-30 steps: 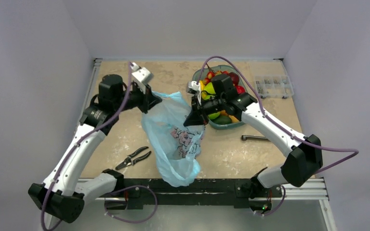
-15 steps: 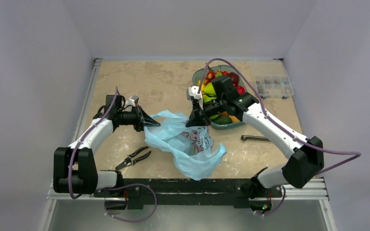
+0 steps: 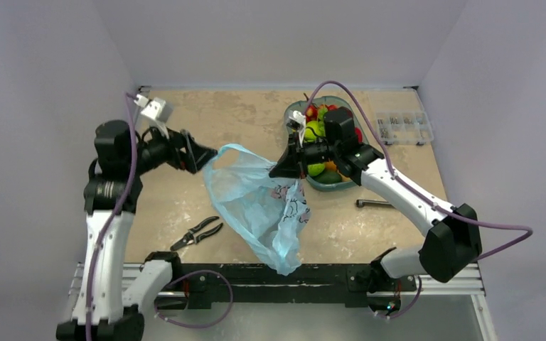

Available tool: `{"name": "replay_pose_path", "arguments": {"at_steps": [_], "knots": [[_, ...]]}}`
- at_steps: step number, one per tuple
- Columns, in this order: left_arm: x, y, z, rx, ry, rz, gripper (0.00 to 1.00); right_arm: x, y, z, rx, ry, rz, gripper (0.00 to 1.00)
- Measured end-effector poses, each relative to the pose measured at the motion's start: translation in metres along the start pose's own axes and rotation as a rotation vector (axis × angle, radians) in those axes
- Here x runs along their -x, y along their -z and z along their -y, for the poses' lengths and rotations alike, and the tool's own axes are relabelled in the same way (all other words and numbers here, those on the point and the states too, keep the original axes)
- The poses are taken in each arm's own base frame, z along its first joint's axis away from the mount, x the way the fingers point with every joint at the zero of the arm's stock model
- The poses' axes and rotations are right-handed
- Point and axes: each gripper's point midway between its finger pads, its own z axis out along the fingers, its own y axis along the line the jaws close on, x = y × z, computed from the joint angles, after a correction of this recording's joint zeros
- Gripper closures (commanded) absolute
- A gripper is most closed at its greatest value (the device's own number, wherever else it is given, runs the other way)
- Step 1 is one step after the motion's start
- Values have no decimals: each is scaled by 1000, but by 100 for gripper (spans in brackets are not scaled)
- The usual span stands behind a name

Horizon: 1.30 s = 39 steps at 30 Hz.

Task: Place the fake fruits into the plastic bag and tie a complex knot

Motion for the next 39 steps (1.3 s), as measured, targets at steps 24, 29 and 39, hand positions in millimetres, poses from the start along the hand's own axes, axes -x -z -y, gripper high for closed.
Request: {"name": "replay_pose_path", "arguments": {"at_steps": [24,29,39], "knots": [[-270,-5,-17,-347,-987,-819,65,13,6,74,-106,-310,109,100],[-259,29,-57,-269,-978,-863,69,14,13,106,-155,-271,86,100],[-204,17,-69,-190,-901,-754,53,-10,24,108,-193,-188,-31,14]]}}
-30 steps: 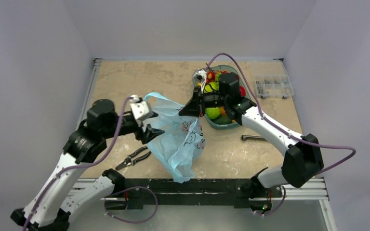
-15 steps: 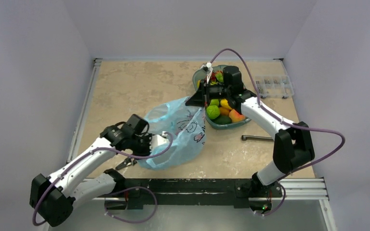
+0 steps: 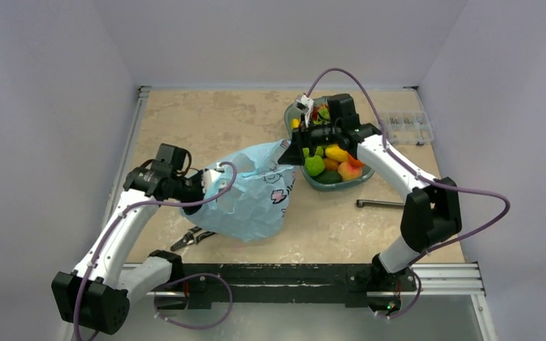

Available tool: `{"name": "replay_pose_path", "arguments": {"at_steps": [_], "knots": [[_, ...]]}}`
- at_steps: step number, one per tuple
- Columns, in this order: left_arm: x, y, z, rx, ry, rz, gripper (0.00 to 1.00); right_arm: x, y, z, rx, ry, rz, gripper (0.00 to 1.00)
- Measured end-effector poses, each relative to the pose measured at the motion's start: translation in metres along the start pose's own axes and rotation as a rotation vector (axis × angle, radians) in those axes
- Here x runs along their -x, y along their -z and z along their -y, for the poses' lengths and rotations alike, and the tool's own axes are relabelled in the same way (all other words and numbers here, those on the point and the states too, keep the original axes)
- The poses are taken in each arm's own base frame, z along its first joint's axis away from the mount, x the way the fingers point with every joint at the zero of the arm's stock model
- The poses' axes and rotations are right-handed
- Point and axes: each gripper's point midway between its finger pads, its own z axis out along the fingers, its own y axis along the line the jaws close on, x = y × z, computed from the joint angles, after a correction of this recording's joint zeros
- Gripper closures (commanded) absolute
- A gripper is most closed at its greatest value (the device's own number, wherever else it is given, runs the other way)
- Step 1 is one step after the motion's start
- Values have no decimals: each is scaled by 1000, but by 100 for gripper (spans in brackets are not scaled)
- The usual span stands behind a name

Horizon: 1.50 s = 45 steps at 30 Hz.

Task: Place the fake fruits into the plastic bag and tie a complex knot

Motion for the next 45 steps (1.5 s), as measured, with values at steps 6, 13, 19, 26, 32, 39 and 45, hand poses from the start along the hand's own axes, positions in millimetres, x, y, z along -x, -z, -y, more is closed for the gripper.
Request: {"name": "replay_pose_path", "arguments": {"at_steps": [6,13,19,26,32,39,45], "knots": [[67,26,-18,31,-106,239,53,17,3,-23,-40,258,-17,1],[95,26,-24,-33,-214,297,54,63,-10,-14,-65,598,-29,1],[106,21,-16,-51,-327,298,54,24,-53,-19,80,642,-141,1],[116,17,-12,9,-441,285,42,-18,-89,-8,183,561,-243,87],[123,24,-61,219,-165,183,37,-13,-86,-21,148,473,-203,100],[108,38,-106,472,124,150,19,52,-46,-70,58,470,7,100],[160,125,-118,484,344,440,28,52,-39,-49,-132,234,99,100]]}}
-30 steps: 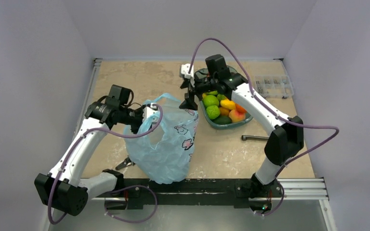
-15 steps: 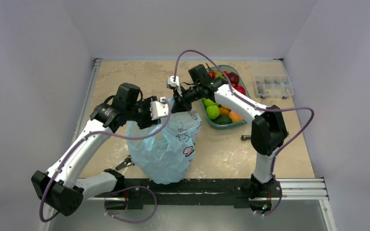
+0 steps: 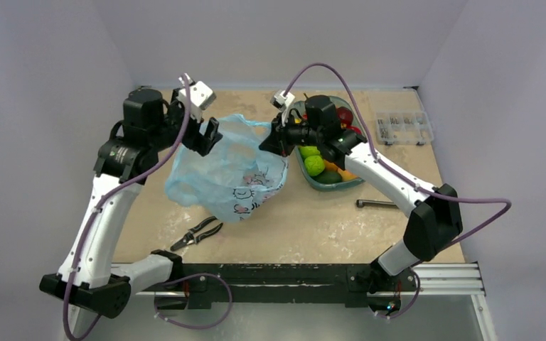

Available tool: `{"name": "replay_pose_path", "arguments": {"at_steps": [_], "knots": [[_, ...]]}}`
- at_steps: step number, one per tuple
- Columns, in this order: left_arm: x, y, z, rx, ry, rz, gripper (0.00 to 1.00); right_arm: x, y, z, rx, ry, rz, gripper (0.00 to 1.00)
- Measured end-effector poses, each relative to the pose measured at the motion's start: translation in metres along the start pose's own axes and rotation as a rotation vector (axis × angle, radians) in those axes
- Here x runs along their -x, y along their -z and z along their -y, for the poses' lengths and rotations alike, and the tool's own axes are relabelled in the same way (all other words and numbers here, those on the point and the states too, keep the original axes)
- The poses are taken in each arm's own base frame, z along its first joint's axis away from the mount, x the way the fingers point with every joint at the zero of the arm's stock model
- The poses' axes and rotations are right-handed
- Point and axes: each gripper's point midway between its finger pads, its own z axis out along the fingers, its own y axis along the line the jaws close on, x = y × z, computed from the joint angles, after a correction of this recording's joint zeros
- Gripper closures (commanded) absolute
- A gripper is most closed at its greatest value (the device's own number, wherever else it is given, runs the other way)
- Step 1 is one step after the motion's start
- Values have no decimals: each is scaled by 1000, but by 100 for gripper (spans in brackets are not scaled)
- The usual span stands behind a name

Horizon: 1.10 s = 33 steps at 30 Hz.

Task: Place the fake fruits into the plastic bag and tie a complex knot

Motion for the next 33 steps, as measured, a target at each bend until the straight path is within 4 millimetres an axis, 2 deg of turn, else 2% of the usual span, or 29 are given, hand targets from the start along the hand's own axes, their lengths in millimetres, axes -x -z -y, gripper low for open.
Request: {"name": "replay_pose_path", "arguments": {"at_steps": [2,4,5,7,9,10,11,13,15,17,18,20,22,24,26,29,31,33], "knots": [[37,19,14,-54,12,110,31,-11,-2,10,-68,-109,-5,100],[58,34,39,-125,7,171,35,-19,-3,20,-133,-219,-1,100],[60,37,53,-167,5,179,39,-21,-3,23,-156,-271,7,100],[53,36,78,-239,9,170,46,-23,-4,25,-181,-348,29,100],[23,20,92,-270,37,104,51,-25,-5,24,-187,-421,51,100],[3,8,94,-262,58,50,52,-27,-4,23,-186,-449,56,100],[-26,-12,92,-239,83,-32,52,-28,-3,21,-184,-468,61,100],[-67,-39,90,-205,118,-153,52,-28,-1,18,-179,-487,75,100],[-109,-60,90,-185,144,-265,52,-26,3,14,-175,-486,89,100],[-147,-65,94,-179,164,-363,53,-24,9,11,-173,-471,107,100],[-160,-63,95,-177,173,-393,53,-23,13,9,-174,-461,117,100],[-176,-55,93,-167,197,-413,59,-20,21,8,-178,-440,137,100],[-185,-41,82,-130,203,-394,64,-17,29,12,-191,-419,160,100],[-183,-24,72,-95,159,-337,56,-13,36,23,-220,-406,184,100],[-174,-7,69,-86,72,-264,44,-10,41,32,-243,-391,202,100],[-157,8,70,-117,-43,-195,35,-13,41,36,-250,-382,207,100],[-134,12,73,-158,-74,-141,34,-19,38,34,-242,-383,199,100],[-100,11,74,-179,-70,-72,34,-21,34,31,-230,-382,195,100]]}}
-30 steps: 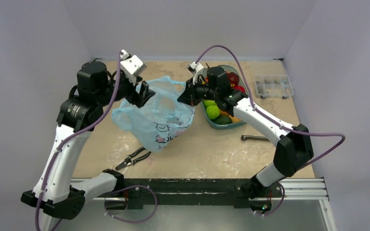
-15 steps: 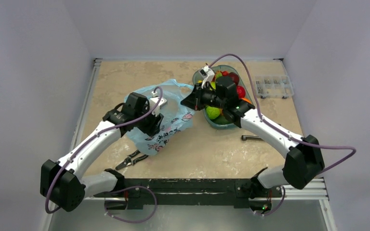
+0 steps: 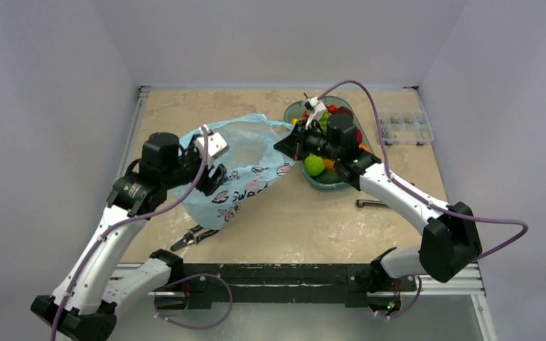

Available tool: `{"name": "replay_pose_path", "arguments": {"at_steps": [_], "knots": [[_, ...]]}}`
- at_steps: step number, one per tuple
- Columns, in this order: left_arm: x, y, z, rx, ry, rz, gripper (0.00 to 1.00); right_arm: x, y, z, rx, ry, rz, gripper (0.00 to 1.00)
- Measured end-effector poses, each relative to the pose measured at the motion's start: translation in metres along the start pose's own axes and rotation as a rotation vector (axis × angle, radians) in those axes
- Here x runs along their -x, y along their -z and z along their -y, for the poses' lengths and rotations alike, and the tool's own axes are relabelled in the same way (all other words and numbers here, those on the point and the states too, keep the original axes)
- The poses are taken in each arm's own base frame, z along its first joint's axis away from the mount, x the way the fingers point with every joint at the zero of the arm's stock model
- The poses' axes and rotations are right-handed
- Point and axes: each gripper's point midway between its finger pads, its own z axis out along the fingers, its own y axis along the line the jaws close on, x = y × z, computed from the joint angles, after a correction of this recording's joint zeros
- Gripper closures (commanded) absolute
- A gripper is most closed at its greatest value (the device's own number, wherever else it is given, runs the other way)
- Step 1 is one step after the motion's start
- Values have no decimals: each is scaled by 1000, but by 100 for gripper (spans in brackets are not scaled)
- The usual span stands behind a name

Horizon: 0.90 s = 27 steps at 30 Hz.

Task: Place the fake fruits into the plastic bag and tie a complex knot

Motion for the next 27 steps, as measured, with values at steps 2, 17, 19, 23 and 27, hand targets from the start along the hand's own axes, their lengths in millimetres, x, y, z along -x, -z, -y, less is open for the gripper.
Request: {"name": "replay_pose_path", "arguments": {"at_steps": [2,17,19,23,27], "knots": [[41,-3,-7,1,13,71,36,-2,-3,-4,15,3,-3,100],[-103,-103,-3,-142,-5,-421,57,10,-6,8,14,-34,41,100],[-125,-97,-6,-153,-33,-464,56,11,-3,17,-4,-47,42,100],[-143,-83,-35,-85,-76,-443,50,-1,5,41,-46,-53,12,100],[-129,-72,-40,-57,-142,-356,54,-17,12,53,-67,-26,-25,77]]}}
